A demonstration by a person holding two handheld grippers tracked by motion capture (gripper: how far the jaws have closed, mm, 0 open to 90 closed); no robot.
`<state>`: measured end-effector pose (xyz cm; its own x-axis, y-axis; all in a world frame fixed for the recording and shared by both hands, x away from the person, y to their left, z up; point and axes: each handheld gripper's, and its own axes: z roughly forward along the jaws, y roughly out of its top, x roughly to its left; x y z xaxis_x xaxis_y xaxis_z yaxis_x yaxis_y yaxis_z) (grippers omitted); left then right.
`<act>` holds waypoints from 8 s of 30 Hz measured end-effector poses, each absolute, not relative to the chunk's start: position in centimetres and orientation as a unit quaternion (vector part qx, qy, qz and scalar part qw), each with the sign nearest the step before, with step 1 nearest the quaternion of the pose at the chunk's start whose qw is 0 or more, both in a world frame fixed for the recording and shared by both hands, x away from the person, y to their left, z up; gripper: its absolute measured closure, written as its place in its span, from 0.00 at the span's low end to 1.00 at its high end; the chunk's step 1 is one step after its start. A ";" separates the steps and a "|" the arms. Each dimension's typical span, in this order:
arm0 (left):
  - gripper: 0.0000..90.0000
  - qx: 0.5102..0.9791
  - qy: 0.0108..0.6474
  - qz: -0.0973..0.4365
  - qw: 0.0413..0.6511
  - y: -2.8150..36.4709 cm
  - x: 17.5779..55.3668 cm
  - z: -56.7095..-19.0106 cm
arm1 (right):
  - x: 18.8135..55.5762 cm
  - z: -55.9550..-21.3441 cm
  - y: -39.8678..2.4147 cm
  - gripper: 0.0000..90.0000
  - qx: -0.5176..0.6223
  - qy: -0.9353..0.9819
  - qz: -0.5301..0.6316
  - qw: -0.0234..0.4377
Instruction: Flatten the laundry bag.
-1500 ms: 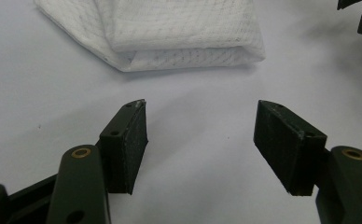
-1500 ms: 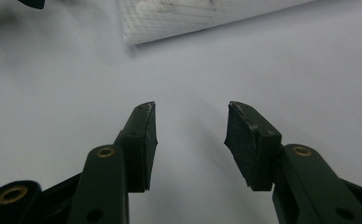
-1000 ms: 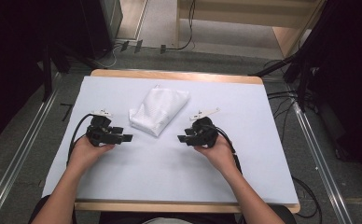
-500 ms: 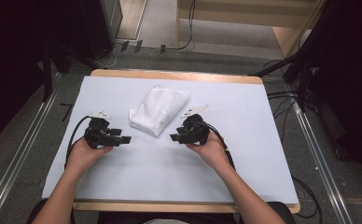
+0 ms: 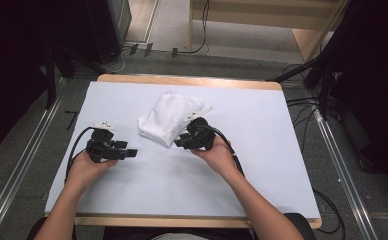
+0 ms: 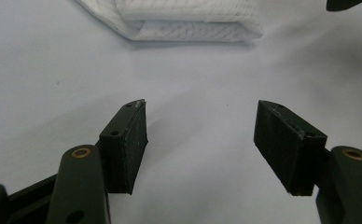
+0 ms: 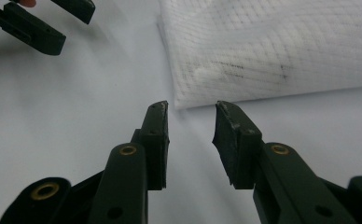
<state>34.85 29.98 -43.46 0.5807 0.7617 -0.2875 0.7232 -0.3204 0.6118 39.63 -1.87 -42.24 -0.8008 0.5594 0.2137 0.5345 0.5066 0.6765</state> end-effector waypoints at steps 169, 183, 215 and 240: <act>0.98 0.835 0.425 0.035 0.346 23.8 39.9 -45.7 | 37.8 -42.4 -9.4 0.99 0.375 0.829 0.413 0.047; 0.93 0.829 0.431 0.011 0.356 23.7 40.7 -45.7 | 35.6 -42.1 -11.2 0.84 0.384 0.820 0.423 0.042; 0.58 0.811 0.449 0.050 0.371 26.2 38.0 -43.5 | 44.2 -41.2 -9.6 0.36 0.407 0.815 0.407 0.063; 0.59 0.806 0.458 0.062 0.370 27.2 37.7 -43.6 | 45.2 -44.2 -8.2 0.98 0.394 0.836 0.381 0.020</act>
